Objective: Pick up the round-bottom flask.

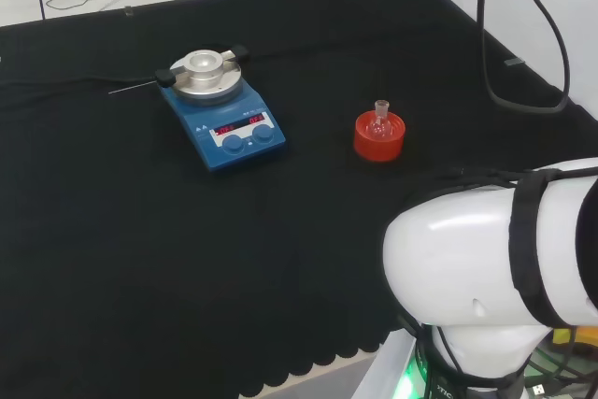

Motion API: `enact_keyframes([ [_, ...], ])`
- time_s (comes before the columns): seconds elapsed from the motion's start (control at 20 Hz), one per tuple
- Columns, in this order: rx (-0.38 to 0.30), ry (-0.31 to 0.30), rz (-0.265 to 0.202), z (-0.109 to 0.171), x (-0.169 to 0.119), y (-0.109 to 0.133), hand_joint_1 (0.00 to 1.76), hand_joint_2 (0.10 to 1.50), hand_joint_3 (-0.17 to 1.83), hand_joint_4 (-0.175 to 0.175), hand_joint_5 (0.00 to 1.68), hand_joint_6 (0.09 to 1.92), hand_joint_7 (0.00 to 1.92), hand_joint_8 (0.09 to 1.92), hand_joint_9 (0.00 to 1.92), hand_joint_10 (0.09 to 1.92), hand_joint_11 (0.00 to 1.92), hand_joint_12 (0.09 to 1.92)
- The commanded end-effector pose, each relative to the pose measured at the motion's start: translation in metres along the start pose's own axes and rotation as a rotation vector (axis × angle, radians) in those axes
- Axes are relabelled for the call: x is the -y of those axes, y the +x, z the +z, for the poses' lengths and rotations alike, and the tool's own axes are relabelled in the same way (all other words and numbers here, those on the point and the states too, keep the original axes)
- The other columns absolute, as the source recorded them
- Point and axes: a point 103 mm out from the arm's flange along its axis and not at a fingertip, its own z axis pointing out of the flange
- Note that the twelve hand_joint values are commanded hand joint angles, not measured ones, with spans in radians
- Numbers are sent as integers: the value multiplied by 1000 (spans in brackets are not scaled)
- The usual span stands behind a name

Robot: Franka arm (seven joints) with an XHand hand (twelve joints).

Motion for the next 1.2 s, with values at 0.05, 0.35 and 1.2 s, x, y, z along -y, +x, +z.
enact_keyframes([
  [0.05, 11, -11, 1, 0, 0, 2, 292, 1071, 647, -7, 169, 349, 297, 641, 403, 838, 285, 1338],
  [0.35, 2, -10, 4, 1, 0, -4, 9, 1284, 331, 11, 207, 148, 2, 464, 129, 677, 33, 1385],
  [1.2, -29, 42, 78, 69, -18, -20, 30, 1297, 289, 9, 233, 119, 0, 480, 134, 675, 36, 1389],
])
